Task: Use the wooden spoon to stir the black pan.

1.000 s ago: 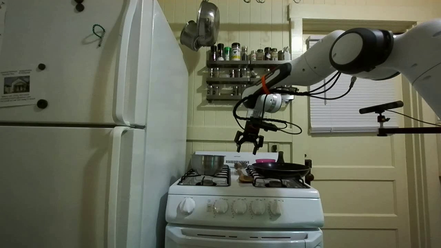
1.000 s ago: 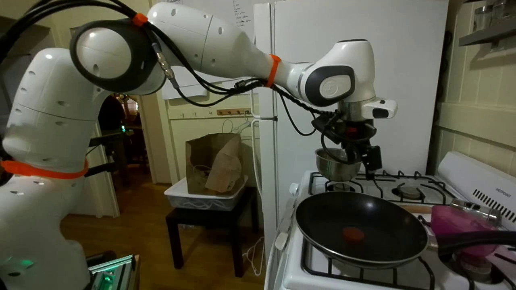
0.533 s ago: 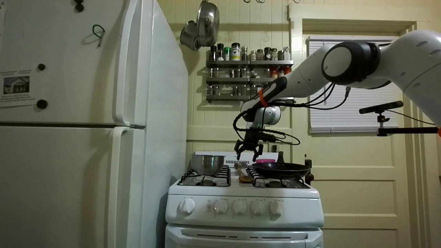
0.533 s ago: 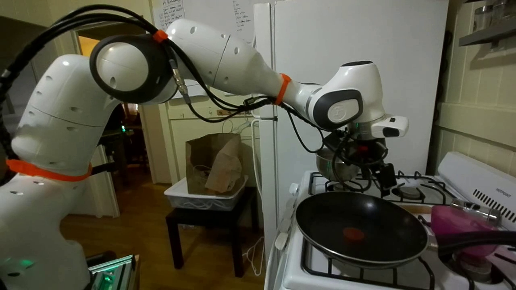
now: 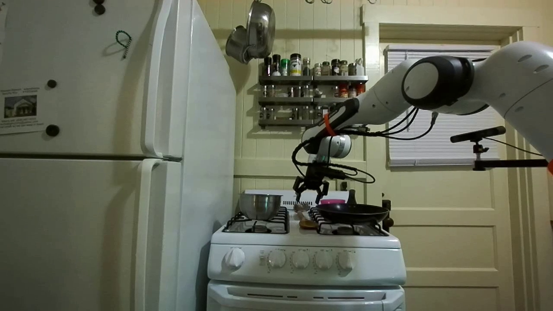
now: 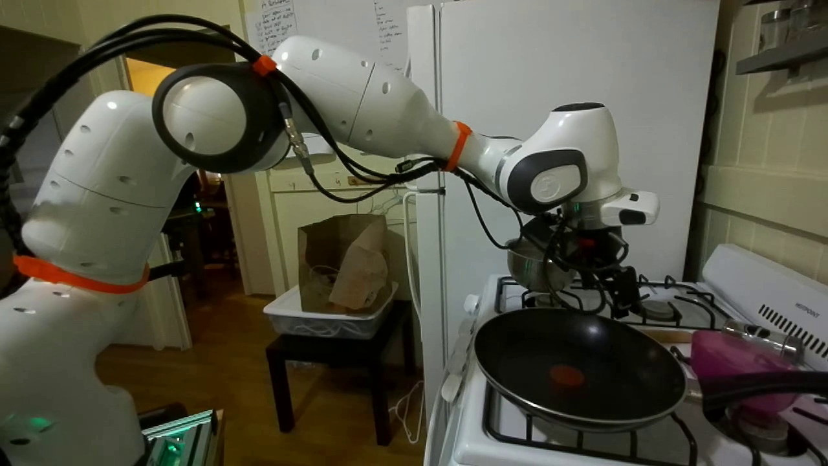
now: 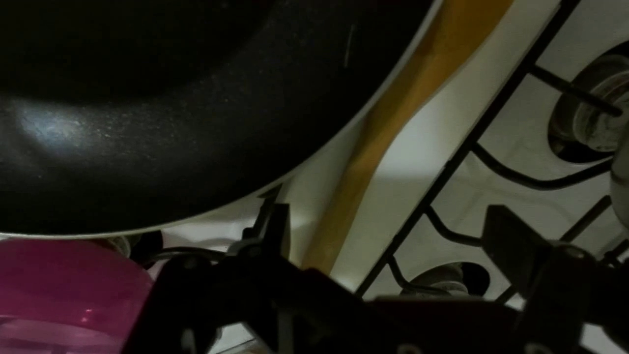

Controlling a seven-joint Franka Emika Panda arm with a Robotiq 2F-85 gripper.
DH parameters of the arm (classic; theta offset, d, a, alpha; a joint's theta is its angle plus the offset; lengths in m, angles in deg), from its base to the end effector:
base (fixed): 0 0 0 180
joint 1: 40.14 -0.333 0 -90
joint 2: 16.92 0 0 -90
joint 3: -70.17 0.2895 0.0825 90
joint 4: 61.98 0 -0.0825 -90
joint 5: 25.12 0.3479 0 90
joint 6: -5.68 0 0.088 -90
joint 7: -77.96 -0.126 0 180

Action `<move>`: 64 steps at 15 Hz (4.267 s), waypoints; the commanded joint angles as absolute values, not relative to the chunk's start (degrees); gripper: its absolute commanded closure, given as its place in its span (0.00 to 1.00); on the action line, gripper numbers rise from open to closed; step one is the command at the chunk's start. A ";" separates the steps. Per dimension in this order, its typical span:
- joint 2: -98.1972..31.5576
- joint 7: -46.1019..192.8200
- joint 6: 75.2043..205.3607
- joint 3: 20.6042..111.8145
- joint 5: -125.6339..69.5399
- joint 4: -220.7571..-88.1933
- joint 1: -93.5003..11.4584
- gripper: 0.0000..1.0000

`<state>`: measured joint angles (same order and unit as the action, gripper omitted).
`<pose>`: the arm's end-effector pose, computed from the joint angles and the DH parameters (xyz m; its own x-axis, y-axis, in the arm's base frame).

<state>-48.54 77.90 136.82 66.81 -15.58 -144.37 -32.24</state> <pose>0.6840 -0.1224 0.3764 0.9160 -0.2771 0.2900 -0.2520 -0.9601 -0.1214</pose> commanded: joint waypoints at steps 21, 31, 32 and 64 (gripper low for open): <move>-68.56 91.91 113.59 69.02 -22.68 -114.48 -30.99 0.00; -71.31 89.38 109.71 68.49 -24.48 -109.28 -32.68 0.00; -71.57 89.27 109.58 68.08 -24.29 -109.21 -32.96 0.00; -72.86 73.53 110.09 68.21 -22.91 -99.98 -33.04 0.95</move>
<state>-72.03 76.17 110.68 68.25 -23.64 -102.63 -33.14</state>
